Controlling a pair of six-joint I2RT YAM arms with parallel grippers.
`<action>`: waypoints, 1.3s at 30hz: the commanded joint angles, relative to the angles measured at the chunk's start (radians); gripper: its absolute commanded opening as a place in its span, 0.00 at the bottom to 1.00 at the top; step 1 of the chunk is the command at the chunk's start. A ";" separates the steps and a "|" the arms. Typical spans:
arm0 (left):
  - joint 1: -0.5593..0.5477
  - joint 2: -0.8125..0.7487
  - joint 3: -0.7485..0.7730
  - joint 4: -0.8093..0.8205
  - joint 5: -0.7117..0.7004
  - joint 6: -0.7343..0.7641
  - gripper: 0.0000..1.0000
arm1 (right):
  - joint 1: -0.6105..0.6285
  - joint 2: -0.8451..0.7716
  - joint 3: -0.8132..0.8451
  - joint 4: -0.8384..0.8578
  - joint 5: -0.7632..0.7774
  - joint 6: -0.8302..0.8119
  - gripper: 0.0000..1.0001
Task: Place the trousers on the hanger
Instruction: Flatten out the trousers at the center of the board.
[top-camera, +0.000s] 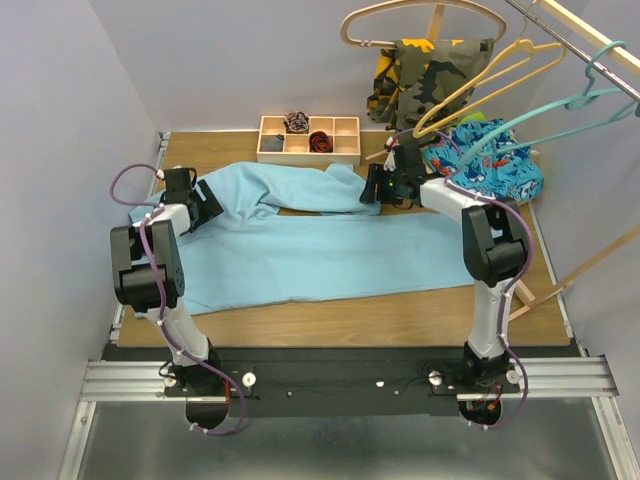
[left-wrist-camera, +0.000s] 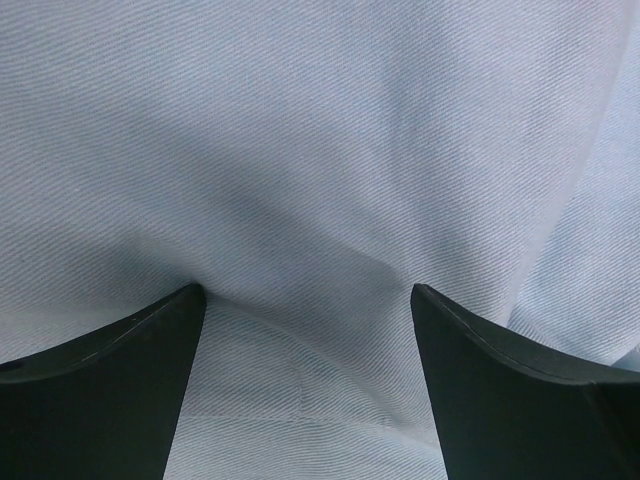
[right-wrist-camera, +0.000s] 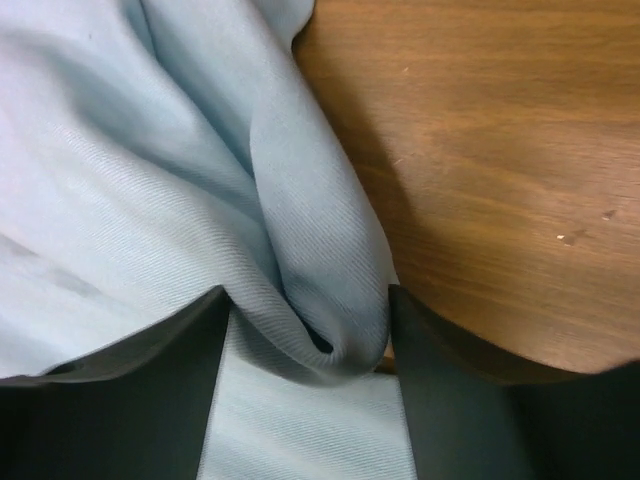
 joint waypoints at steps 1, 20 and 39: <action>0.010 0.063 0.042 -0.036 0.002 0.055 0.93 | 0.002 0.021 -0.006 0.007 -0.090 -0.033 0.49; 0.024 0.134 0.181 -0.116 -0.133 0.213 0.93 | 0.004 -0.462 -0.465 -0.111 0.120 0.133 0.21; -0.088 0.043 0.342 -0.175 -0.009 0.130 0.93 | -0.038 -0.176 -0.086 -0.174 0.254 0.194 0.81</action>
